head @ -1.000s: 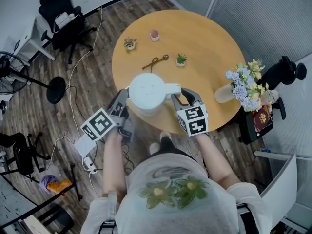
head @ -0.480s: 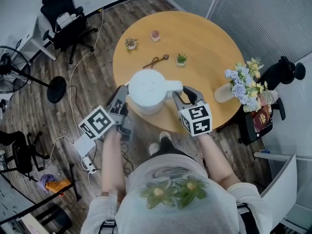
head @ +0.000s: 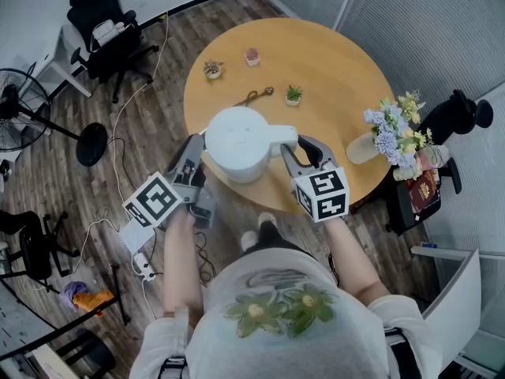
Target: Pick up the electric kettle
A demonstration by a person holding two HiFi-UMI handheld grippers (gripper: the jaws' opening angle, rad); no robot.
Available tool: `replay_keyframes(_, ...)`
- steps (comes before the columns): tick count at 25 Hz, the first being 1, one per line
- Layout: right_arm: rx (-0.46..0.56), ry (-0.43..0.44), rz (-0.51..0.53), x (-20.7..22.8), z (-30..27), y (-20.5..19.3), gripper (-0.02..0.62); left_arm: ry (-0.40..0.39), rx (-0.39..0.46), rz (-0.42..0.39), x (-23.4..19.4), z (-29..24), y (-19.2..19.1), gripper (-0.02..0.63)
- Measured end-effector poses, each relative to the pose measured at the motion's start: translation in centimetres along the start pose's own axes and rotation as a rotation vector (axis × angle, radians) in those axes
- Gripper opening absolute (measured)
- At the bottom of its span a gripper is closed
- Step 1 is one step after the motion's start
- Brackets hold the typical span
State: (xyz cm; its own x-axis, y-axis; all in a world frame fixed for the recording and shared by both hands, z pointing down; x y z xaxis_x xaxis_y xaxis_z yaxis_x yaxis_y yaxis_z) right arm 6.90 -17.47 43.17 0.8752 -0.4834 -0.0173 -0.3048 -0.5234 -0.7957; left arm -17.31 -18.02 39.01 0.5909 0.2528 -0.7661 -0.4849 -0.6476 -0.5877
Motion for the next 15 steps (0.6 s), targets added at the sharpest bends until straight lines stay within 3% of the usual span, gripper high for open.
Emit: replay_keyframes(15, 0.042, 0.001, 0.011, -1.5, 2.1, 0.6, 0.155, -0.022, 0.030, -0.012, 1.1, 2.3, 0.0, 0.063)
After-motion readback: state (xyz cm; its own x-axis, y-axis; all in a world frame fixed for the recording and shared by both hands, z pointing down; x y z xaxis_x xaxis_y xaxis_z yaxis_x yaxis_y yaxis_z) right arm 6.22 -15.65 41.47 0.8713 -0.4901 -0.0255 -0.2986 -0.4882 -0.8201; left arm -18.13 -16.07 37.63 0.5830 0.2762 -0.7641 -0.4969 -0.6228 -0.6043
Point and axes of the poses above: the fingertips, and each gripper's own axes: z backward along the fingers, x to its right, y out of its top, the point moved 4 cm from there along z, backward along the fingers, and after that the axes turned 13 degrees about -x, right-handed, at the moved point
